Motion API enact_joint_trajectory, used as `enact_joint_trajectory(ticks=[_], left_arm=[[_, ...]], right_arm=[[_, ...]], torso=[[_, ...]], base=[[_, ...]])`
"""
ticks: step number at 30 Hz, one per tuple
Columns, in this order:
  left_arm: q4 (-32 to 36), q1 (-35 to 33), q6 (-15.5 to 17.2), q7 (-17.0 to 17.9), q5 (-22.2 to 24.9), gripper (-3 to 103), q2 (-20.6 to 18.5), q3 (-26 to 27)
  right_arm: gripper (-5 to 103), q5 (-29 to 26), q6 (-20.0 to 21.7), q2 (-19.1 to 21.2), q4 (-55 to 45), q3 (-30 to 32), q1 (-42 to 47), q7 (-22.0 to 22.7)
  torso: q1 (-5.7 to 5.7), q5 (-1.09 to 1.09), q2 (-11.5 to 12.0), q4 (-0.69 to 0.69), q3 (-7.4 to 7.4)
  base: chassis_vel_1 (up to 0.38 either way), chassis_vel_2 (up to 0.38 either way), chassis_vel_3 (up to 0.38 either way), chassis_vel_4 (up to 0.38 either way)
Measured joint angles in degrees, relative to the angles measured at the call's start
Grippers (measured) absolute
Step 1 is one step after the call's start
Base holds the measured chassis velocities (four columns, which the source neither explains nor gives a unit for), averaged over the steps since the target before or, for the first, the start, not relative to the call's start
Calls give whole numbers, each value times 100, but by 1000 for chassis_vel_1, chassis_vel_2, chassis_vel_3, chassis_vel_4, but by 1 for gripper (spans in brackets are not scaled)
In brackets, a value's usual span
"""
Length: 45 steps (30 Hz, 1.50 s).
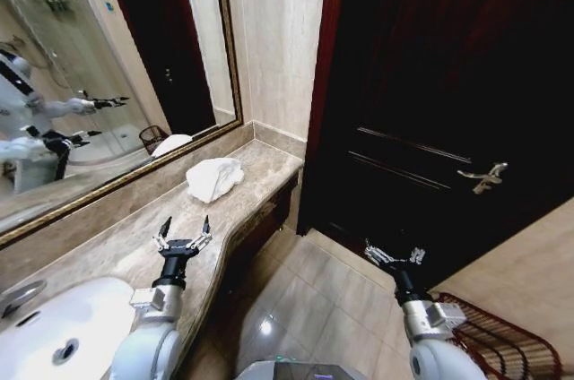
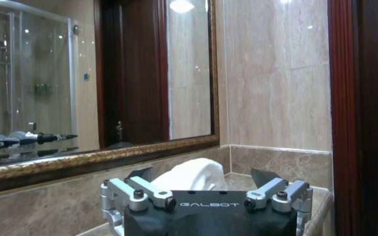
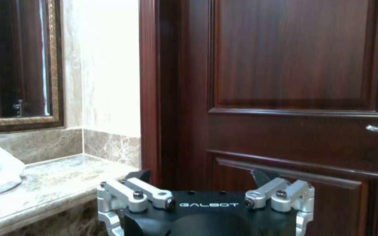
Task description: Discard the used towel into the hamper.
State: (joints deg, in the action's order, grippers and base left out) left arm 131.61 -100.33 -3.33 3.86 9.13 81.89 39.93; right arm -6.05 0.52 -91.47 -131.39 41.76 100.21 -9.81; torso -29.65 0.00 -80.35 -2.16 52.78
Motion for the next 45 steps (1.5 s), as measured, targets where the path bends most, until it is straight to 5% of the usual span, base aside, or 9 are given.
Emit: enact_joint_trajectory(ticks=[14,18,22,36,41,45], left_arm=[[-22,151,305,68,67,100,-248,59],[-31,465,762,136,335,100,-531,186],[-77,1107,1731,507,976,100,-1008,259],[-1081,2456,2814,926,2524,100,-2483,169],[-1607,2871,3099,837,3004,100,-2932,-5],[-2107,3387,3243,378,3277,100,-3191,-177]], right_arm=[[100,179,29,-3,20,-8,-31,173],[100,182,34,9,21,12,-43,200],[100,228,26,33,96,13,-44,220],[100,417,5,171,434,28,-173,303],[100,499,116,284,512,-18,-403,370],[100,499,187,324,473,5,-437,446]], torso=[[-3,0,1,-1,1],[1,-1,0,-1,0],[2,-1,0,2,0],[0,-3,0,2,0],[0,-3,1,-3,0],[0,0,1,1,1]], base=[[-80,89,81,-74],[0,0,0,0],[0,0,0,0],[0,0,0,0],[0,0,0,0],[0,0,0,0]])
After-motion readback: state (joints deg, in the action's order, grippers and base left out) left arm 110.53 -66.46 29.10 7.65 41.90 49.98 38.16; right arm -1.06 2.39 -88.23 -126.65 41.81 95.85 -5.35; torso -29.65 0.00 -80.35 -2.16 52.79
